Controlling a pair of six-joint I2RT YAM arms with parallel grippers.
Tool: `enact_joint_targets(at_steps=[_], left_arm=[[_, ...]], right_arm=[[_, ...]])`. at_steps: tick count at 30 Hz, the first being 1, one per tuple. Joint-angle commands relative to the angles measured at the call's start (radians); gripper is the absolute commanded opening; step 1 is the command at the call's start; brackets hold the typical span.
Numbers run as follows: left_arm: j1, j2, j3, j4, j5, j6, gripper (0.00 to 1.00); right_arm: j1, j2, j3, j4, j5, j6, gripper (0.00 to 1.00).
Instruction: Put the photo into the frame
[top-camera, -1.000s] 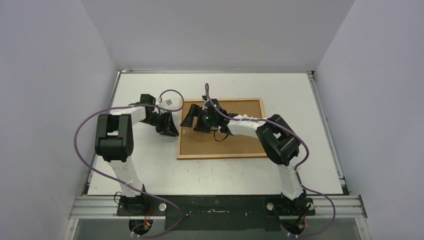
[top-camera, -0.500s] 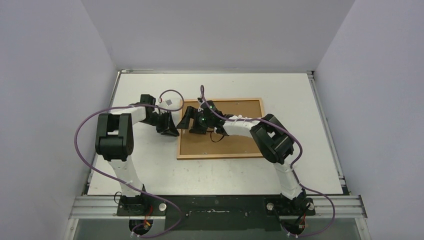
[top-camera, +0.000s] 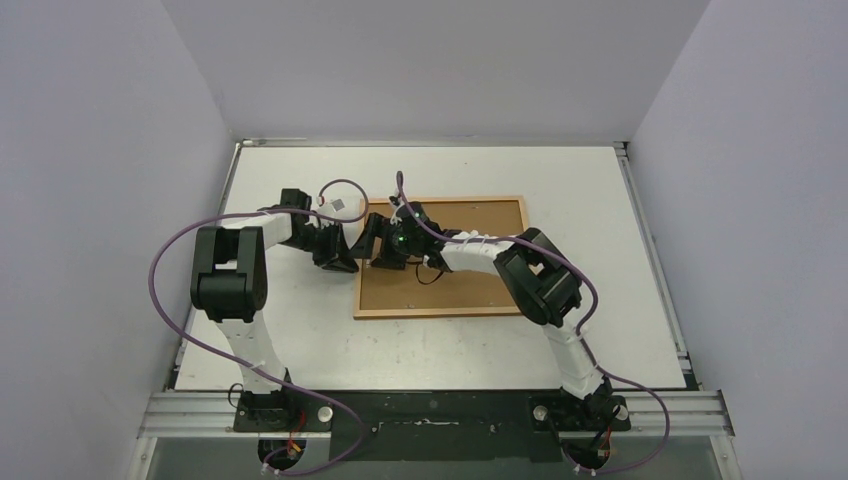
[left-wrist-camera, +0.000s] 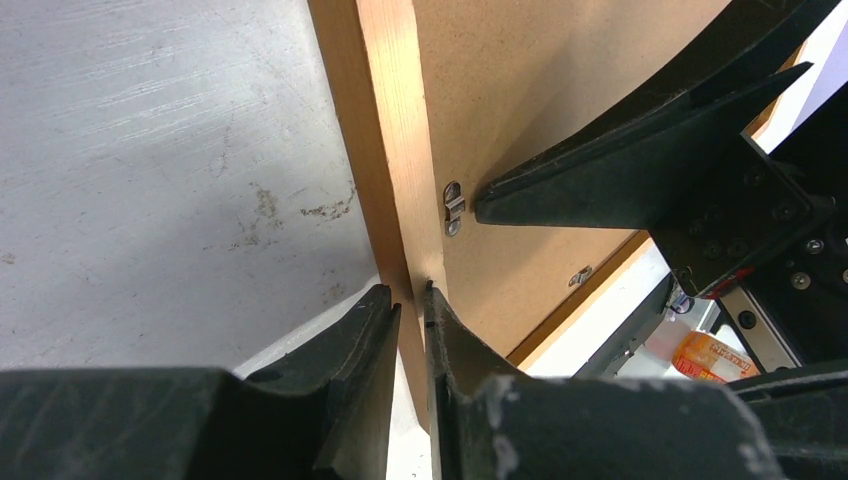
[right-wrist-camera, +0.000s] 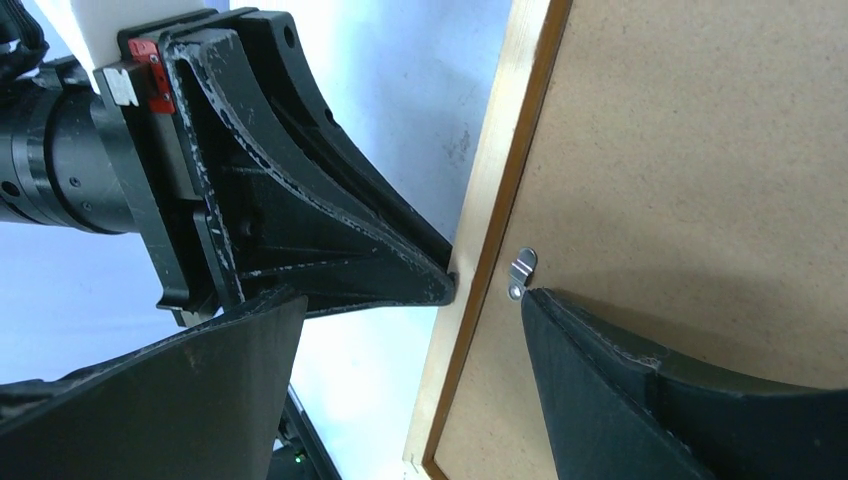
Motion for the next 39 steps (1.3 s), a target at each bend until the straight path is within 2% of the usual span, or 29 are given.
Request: enact_joint_targets(at_steps=[1, 20, 39], left_arm=[[-0.014, 0.031, 0.001, 0.036, -0.042, 0.021, 0.14], [-0.014, 0.037, -0.008, 0.042, -0.035, 0.021, 0.13], [-0.013, 0.027, -0.006, 0.035, -0.035, 0.021, 0.12]], right_arm=[[0.014, 0.034, 0.044, 0.02, -0.007, 0.005, 0.82], [0.031, 0.073, 0.097, -0.005, 0.013, 0.006, 0.8], [0.019, 0.029, 0.173, -0.045, 0.019, -0.094, 0.8]])
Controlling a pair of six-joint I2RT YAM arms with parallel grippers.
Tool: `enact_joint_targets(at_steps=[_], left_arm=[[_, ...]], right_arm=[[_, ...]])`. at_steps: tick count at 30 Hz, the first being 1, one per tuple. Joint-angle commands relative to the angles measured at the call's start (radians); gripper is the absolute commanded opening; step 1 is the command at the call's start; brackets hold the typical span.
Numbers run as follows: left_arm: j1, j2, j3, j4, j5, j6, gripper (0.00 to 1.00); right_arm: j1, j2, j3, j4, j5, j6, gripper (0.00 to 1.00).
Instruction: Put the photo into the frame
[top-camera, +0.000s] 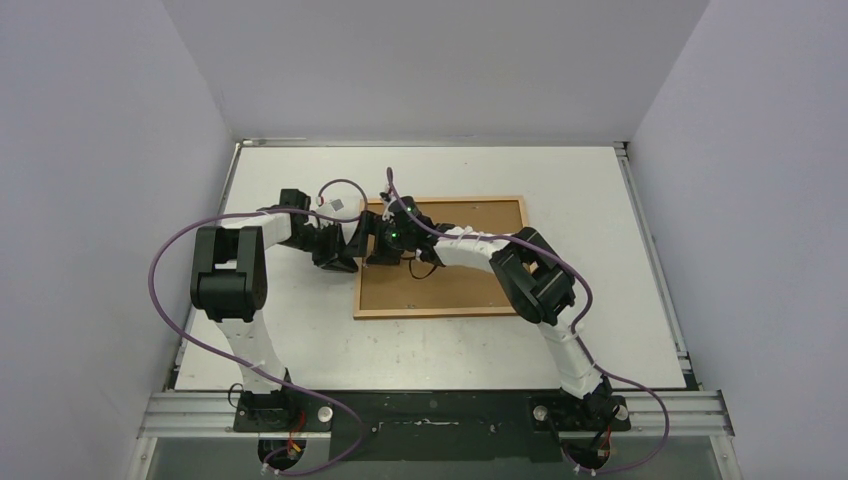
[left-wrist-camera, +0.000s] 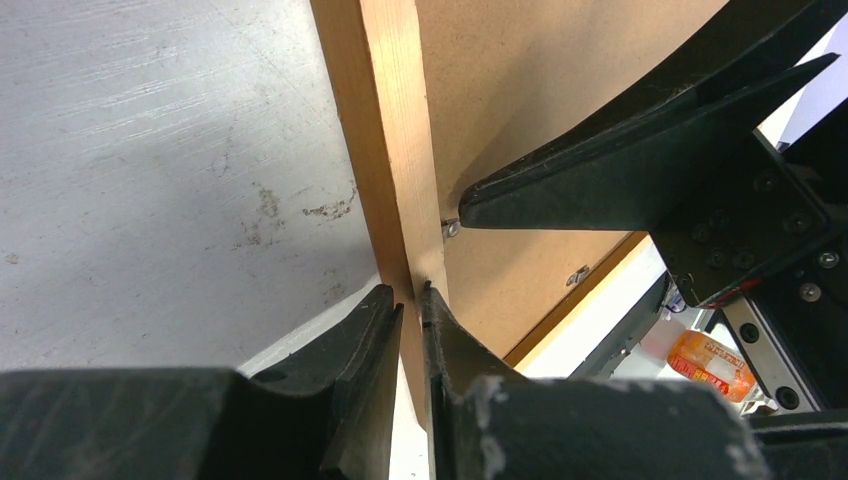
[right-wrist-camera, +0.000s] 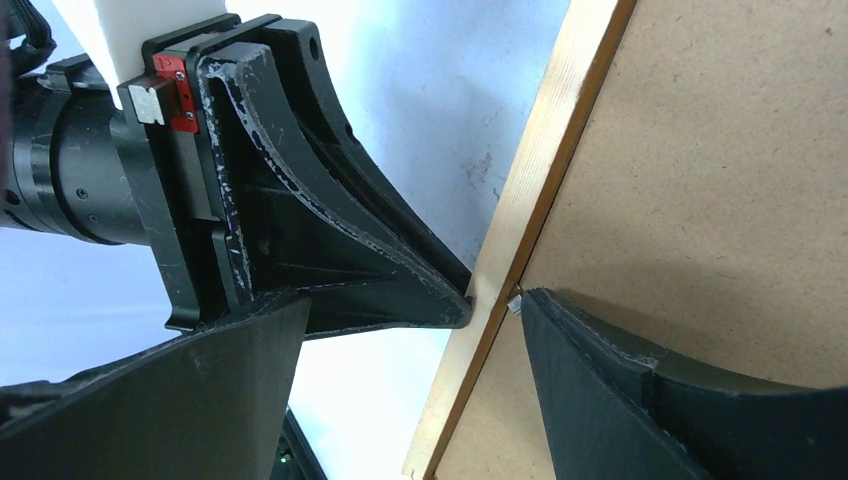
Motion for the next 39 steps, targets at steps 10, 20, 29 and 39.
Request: enact_joint_targets(at_steps=[10, 20, 29, 39], left_arm=[[-0.016, 0.027, -0.002, 0.029, -0.043, 0.02, 0.12], [-0.016, 0.031, 0.005, 0.029, -0.036, 0.012, 0.12], [-0.016, 0.028, 0.002, 0.032, -0.035, 0.009, 0.12], [-0.016, 0.034, 0.008, 0.032, -0.041, 0.005, 0.11]], right_arm=[[0.014, 0.015, 0.113, -0.041, 0.074, -0.122, 0.8], [0.038, 0.039, 0.107, -0.06, 0.073, -0.134, 0.8], [0.038, 0.039, 0.065, -0.066, 0.065, -0.139, 0.8], [0.048, 0.013, 0.0, -0.048, 0.029, -0.132, 0.8]])
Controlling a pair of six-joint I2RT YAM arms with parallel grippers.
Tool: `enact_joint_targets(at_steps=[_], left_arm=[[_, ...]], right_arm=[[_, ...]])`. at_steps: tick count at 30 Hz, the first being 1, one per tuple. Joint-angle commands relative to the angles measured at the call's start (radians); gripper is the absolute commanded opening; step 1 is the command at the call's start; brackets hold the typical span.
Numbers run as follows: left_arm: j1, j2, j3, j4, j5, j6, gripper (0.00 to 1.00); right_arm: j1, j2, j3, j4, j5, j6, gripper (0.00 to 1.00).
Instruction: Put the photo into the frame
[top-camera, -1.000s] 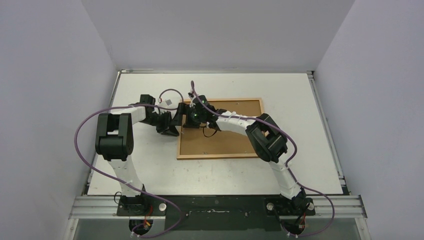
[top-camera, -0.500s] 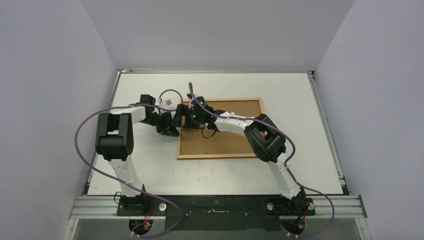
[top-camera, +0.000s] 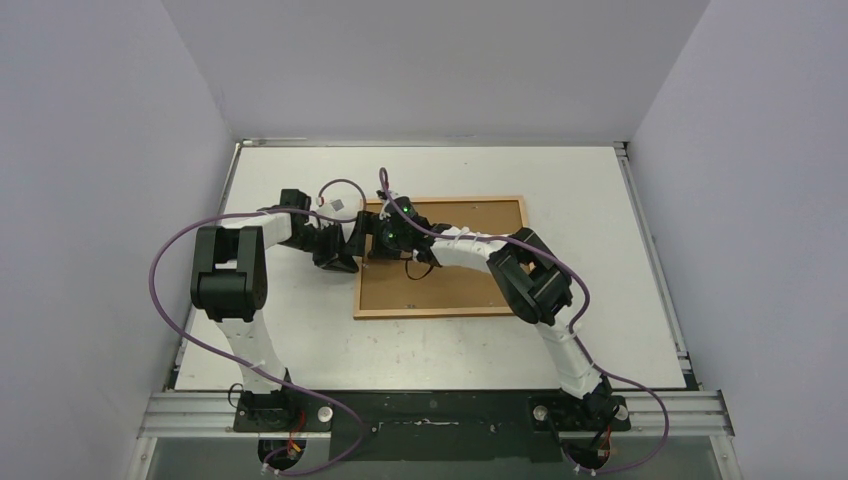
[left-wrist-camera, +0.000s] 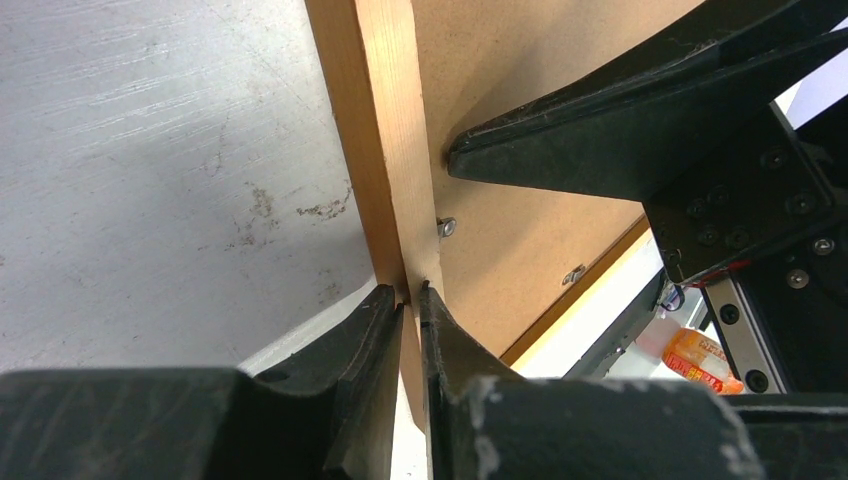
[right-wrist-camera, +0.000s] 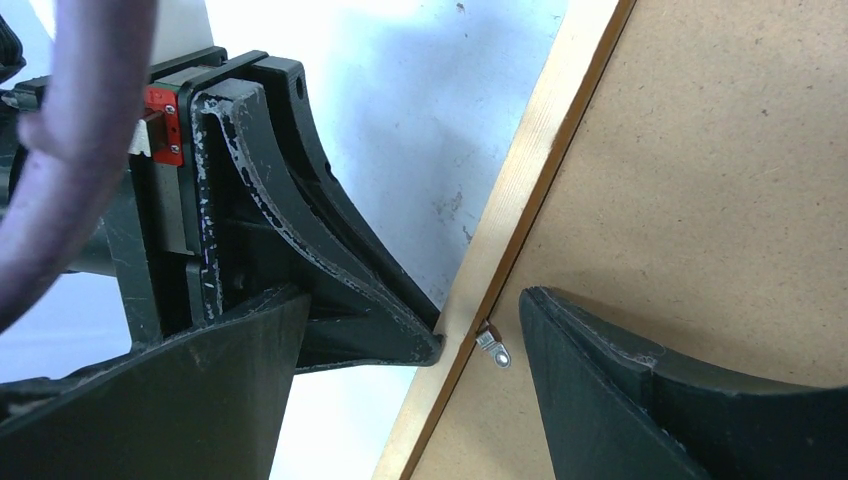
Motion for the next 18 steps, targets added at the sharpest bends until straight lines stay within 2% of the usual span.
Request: enact_joint_targets(at_steps=[1, 18], left_arm=[[-0.015, 0.033, 0.008, 0.033, -0.046, 0.011, 0.11], [-0.015, 0.023, 0.005, 0.041, -0.058, 0.001, 0.1]], right_arm=[[0.039, -0.005, -0.038, -0.024, -0.061, -0.017, 0.8], [0.041, -0.082, -0.152, 0.086, -0.171, 0.043, 0.8]])
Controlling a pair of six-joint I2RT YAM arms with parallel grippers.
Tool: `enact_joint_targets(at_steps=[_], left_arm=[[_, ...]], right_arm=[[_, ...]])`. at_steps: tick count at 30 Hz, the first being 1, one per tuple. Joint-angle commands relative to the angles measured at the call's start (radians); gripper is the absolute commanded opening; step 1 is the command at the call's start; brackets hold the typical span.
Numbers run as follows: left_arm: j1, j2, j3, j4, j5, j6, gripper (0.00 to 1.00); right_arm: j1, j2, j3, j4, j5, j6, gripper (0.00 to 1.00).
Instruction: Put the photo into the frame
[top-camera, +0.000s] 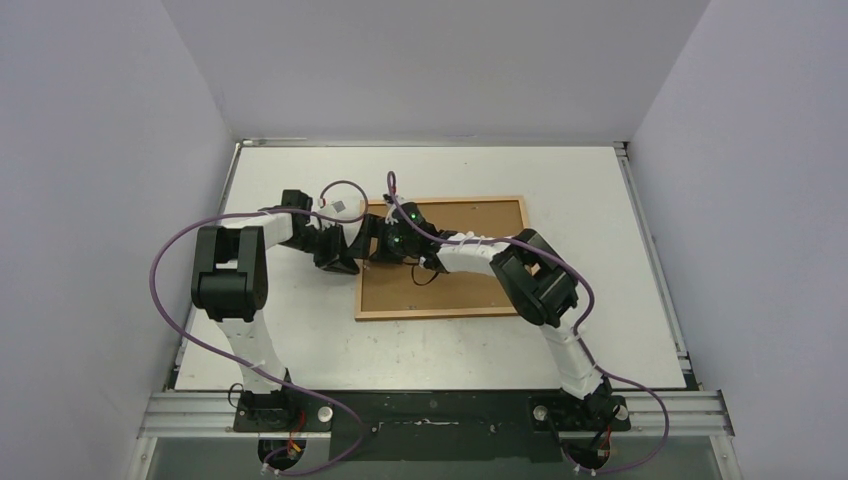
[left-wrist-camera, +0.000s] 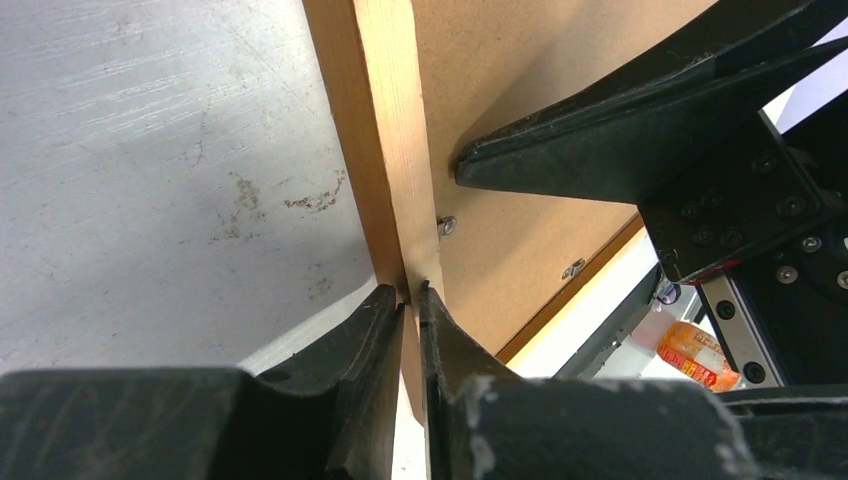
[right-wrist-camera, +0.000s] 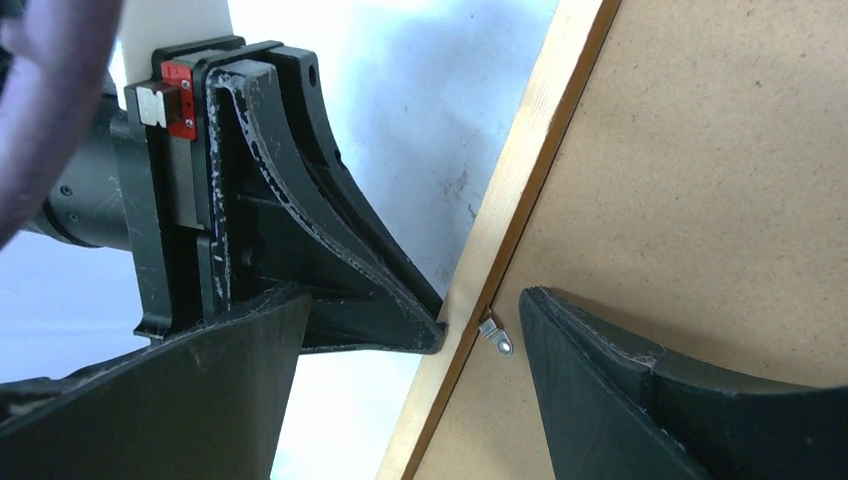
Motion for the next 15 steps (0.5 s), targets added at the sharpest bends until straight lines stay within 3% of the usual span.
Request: enact_joint_targets(at_steps=[1, 8, 15], left_arm=[[-0.009, 0.023, 0.005, 0.055, -0.059, 0.002, 0.11], [-0.009, 0.019, 0.005, 0.053, -0.053, -0.001, 0.1], [0.004, -0.016, 0.02, 0.024, -0.03, -0.003, 0.1]], right_arm=[[0.04, -0.042, -0.046, -0.013, -0.178, 0.008, 0.8], [0.033, -0.022, -0.01, -0.011, -0.251, -0.007, 0.79], [-0.04, -0.093, 0.008, -0.073, -0.209, -0.066, 0.8]])
